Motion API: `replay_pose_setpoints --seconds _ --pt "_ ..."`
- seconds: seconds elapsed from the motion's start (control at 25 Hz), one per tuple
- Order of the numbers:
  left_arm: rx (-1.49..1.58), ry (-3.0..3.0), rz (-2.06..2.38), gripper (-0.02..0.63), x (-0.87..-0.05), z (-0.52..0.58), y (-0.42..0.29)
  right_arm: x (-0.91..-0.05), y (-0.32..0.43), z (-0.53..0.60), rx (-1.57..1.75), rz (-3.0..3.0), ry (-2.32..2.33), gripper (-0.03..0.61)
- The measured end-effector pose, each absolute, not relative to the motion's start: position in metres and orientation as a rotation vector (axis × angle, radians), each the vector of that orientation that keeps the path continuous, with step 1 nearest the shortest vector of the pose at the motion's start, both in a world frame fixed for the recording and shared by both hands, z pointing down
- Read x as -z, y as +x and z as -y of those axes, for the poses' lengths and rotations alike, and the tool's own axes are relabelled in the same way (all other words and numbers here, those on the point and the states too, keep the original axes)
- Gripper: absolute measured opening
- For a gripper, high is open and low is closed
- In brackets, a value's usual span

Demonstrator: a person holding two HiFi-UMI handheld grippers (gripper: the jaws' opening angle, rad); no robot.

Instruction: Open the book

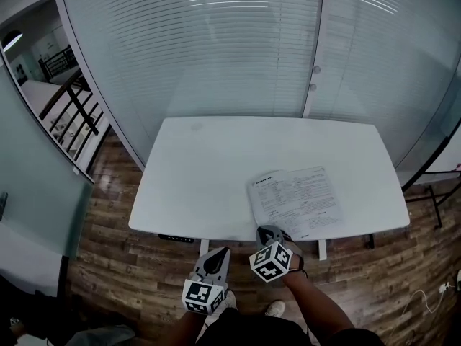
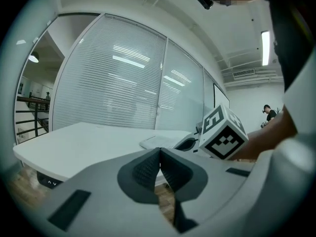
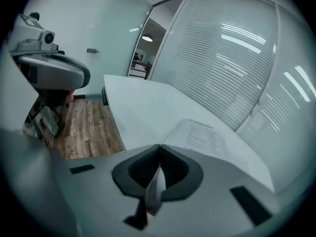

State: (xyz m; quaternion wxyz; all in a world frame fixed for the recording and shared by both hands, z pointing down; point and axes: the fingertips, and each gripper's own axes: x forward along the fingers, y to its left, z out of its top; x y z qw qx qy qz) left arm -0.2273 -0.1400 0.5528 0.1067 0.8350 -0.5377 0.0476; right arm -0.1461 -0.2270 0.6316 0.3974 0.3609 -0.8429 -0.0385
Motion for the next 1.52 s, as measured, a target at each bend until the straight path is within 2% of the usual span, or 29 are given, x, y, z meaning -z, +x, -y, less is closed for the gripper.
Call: replay_pose_setpoints --seconds 0.92,1.24,1.52 --pt "-0.180 2.434 1.579 0.014 -0.566 0.147 -0.229 -0.654 -0.144 0.229 -0.093 2.167 0.883 0.011" --pt "-0.180 2.481 1.581 0.014 -0.555 0.150 -0.218 -0.602 -0.151 0.216 -0.107 2.388 0.912 0.034" --pt "-0.186 2.497 1.557 0.014 -0.553 0.154 -0.204 -0.543 -0.110 0.207 -0.063 2.531 1.090 0.020"
